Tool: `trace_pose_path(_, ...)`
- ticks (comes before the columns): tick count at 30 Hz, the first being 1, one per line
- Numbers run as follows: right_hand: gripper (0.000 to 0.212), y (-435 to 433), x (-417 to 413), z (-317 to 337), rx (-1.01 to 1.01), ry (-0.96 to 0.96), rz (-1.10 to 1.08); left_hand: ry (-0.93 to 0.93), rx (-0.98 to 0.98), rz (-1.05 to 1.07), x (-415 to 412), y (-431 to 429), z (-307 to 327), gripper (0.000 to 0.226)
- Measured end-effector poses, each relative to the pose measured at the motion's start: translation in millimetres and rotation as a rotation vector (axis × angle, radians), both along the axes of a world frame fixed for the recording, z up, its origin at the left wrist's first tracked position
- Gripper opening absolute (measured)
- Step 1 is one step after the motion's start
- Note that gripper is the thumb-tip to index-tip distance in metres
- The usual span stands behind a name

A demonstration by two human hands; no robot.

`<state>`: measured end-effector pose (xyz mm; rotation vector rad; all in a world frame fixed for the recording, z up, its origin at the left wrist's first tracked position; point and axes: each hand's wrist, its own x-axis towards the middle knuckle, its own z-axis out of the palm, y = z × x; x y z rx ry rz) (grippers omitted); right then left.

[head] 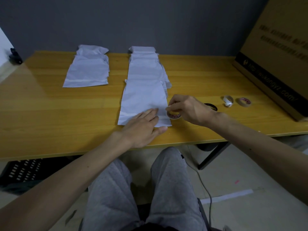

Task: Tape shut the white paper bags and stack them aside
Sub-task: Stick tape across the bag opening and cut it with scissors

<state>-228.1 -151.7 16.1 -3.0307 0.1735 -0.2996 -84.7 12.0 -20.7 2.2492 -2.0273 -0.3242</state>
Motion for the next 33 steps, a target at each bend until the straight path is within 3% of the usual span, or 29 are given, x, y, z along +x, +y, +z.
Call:
trace_pose_path(9, 0.019, 8.4, -0.3, -10.9, 0.216, -0.221, -0.162, 0.069, -0.18, 0.09, -8.1, 0.8, -6.8, 0.063)
trace_pose_path(14, 0.023, 10.0, -5.0, -23.7, 0.255, -0.292, -0.182, 0.02, -0.221, 0.054, -13.3, -0.2, -6.1, 0.058)
trace_pose_path(19, 0.02, 11.9, -11.4, -30.4, 0.299, -0.394, -0.215, 0.025, -0.205, 0.058, -16.6, -7.2, -8.6, 0.062)
trace_pose_path(24, 0.028, 14.6, -14.1, -30.0, 0.306, -0.376, -0.219, 0.125, -0.167, 0.08, -21.0, -10.0, -9.4, 0.062)
trace_pose_path(29, 0.017, 14.1, -14.5, -30.6, 0.311, -0.445, -0.248, 0.084, -0.068, 0.02, -19.3, -9.2, -9.5, 0.065)
trace_pose_path(33, 0.024, 12.4, -15.1, -34.7, 0.325, -0.407, -0.226, 0.052, -0.058, -0.002, -18.7, -10.8, -9.6, 0.069)
